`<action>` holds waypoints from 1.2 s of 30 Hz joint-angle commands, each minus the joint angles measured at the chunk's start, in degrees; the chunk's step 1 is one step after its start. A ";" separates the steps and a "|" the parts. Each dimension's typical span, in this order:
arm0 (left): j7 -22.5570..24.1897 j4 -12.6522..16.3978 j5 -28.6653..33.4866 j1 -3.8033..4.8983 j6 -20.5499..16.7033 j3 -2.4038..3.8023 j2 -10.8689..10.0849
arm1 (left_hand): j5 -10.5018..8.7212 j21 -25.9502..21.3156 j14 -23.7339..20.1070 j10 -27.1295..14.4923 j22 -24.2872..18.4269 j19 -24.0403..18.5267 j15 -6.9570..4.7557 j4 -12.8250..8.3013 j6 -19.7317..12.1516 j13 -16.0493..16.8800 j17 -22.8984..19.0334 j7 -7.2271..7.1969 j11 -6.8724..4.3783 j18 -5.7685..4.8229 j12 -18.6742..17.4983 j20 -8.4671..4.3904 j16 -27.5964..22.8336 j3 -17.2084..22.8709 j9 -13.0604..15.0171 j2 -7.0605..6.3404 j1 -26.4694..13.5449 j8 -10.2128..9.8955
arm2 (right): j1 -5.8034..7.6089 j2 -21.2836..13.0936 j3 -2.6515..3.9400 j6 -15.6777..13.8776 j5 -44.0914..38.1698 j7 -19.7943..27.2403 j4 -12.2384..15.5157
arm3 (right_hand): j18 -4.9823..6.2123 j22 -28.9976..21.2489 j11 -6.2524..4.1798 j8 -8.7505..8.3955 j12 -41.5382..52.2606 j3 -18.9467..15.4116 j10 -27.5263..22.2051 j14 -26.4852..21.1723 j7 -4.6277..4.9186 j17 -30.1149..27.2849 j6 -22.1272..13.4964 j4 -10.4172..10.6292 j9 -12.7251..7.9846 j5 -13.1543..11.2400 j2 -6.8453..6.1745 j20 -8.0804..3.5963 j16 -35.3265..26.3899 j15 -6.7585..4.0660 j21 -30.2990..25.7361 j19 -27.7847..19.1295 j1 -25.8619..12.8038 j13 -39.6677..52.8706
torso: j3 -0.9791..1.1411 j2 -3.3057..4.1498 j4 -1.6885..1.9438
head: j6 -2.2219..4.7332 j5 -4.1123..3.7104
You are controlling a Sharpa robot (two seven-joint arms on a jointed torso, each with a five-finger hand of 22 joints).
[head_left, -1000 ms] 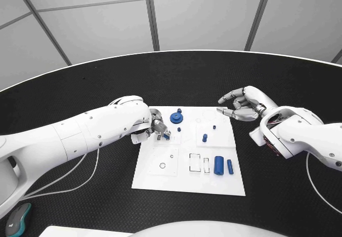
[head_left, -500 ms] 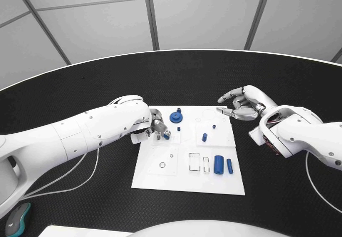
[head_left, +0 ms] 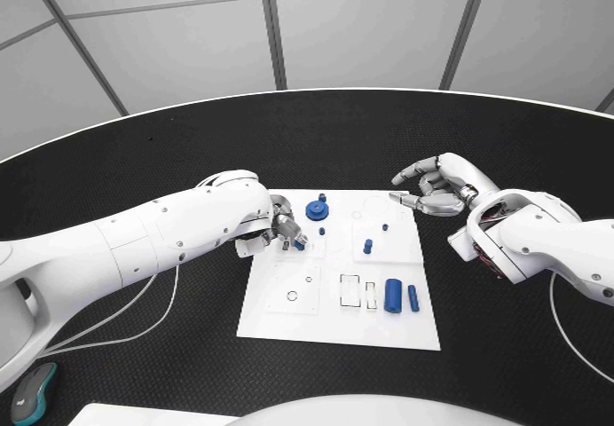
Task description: Assemble the parts on the task board
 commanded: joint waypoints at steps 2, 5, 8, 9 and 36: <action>0.00 -0.07 -0.01 0.00 0.34 0.00 0.12 | 0.30 0.30 4.24 0.46 0.02 0.27 -0.39 -10.83 0.30 0.10 8.35 -0.03 -0.01 -0.55 0.24 -0.01 0.03 10.47 0.05 0.48 0.33 0.27 | 0.00 0.02 0.00 0.00 0.00 0.01 0.00 | 0.23 8.98 -0.22 0.23 0.23 0.07 0.21 5.74 0.03 13.83 0.22 0.41 -0.05 0.30 0.28 -0.30 -0.17 -0.33 -0.21 3.19 0.16 8.68 | 0.04 0.01 -0.02 | -0.06 0.01; -0.01 -0.16 -0.06 0.00 0.46 0.00 0.20 | 0.38 0.31 4.24 0.49 0.05 0.29 -0.40 -10.93 0.36 0.09 8.34 -0.05 -0.02 -0.55 0.25 -0.01 0.03 10.45 0.04 0.44 0.36 0.25 | 0.00 0.01 0.00 -0.02 0.00 0.01 0.01 | 0.23 8.98 -0.22 0.23 0.23 0.07 0.21 5.74 0.03 13.83 0.22 0.41 -0.05 0.30 0.28 -0.30 -0.17 -0.33 -0.21 3.19 0.16 8.68 | 0.02 0.03 0.01 | -0.07 -0.01; 0.00 -0.31 -0.12 0.00 0.47 0.00 0.28 | 0.46 0.35 4.24 0.53 0.13 0.33 -0.41 -11.01 0.42 0.12 8.37 -0.06 -0.03 -0.57 0.26 -0.02 0.04 10.44 0.02 0.42 0.38 0.23 | 0.00 0.00 0.00 -0.04 0.00 0.00 0.02 | 0.23 8.98 -0.22 0.23 0.23 0.07 0.21 5.74 0.03 13.83 0.22 0.41 -0.05 0.30 0.28 -0.30 -0.17 -0.33 -0.21 3.19 0.16 8.68 | 0.05 0.04 0.00 | -0.11 -0.04; -0.01 -0.34 -0.13 0.00 0.46 -0.01 0.30 | 0.46 0.35 4.24 0.53 0.13 0.33 -0.41 -11.01 0.42 0.12 8.37 -0.06 -0.03 -0.57 0.26 -0.02 0.04 10.44 0.02 0.42 0.38 0.23 | 0.00 0.00 0.00 -0.04 0.00 0.00 0.03 | 0.23 8.98 -0.22 0.23 0.23 0.07 0.21 5.74 0.03 13.83 0.22 0.41 -0.05 0.30 0.28 -0.30 -0.17 -0.33 -0.21 3.19 0.16 8.68 | 0.06 0.03 0.00 | -0.13 -0.04; -0.34 -0.26 -1.62 0.00 -0.10 -0.01 0.32 | 1.22 0.44 4.25 0.82 0.29 0.42 -0.47 -11.38 0.82 0.40 8.40 -0.11 -0.09 -0.59 0.44 -0.04 0.05 10.36 -0.09 0.29 0.37 0.08 | 0.00 -0.01 0.00 0.02 0.00 -0.01 0.06 | 0.25 8.93 -0.24 0.23 0.30 0.06 0.27 5.74 0.02 13.83 0.25 0.46 -0.09 0.33 0.25 -0.31 -0.17 -0.35 -0.28 3.18 0.17 8.74 | 0.00 0.00 0.01 | -0.41 0.03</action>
